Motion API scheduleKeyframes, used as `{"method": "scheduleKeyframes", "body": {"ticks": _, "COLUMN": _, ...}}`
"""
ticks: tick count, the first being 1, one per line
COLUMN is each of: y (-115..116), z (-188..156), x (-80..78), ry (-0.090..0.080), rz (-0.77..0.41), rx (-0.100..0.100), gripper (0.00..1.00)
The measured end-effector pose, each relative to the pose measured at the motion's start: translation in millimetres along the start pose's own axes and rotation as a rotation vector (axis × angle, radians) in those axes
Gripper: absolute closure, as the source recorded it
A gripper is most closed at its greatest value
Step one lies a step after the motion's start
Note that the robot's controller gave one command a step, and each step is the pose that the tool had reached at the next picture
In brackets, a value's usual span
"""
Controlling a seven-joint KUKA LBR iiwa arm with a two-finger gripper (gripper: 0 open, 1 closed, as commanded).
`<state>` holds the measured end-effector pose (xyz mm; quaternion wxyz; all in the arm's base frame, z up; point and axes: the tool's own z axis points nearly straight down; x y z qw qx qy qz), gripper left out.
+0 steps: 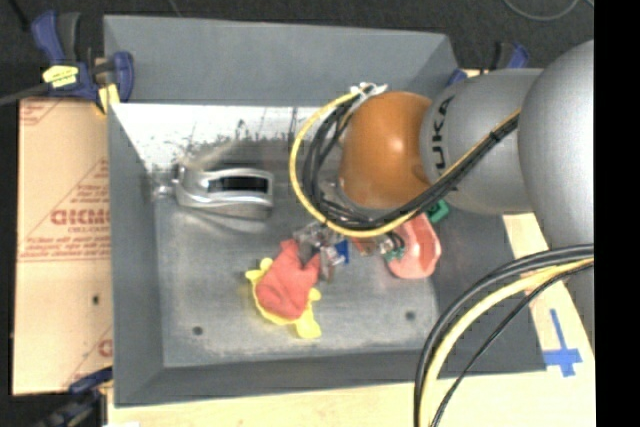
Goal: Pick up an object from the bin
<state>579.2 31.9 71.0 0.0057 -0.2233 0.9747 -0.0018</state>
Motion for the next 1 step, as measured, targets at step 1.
{"method": "scheduleKeyframes", "body": {"ticks": 1, "y": 0.0, "z": 0.0, "x": 0.0, "ry": 0.000, "rz": -0.001, "rx": 0.000, "gripper": 1.00}}
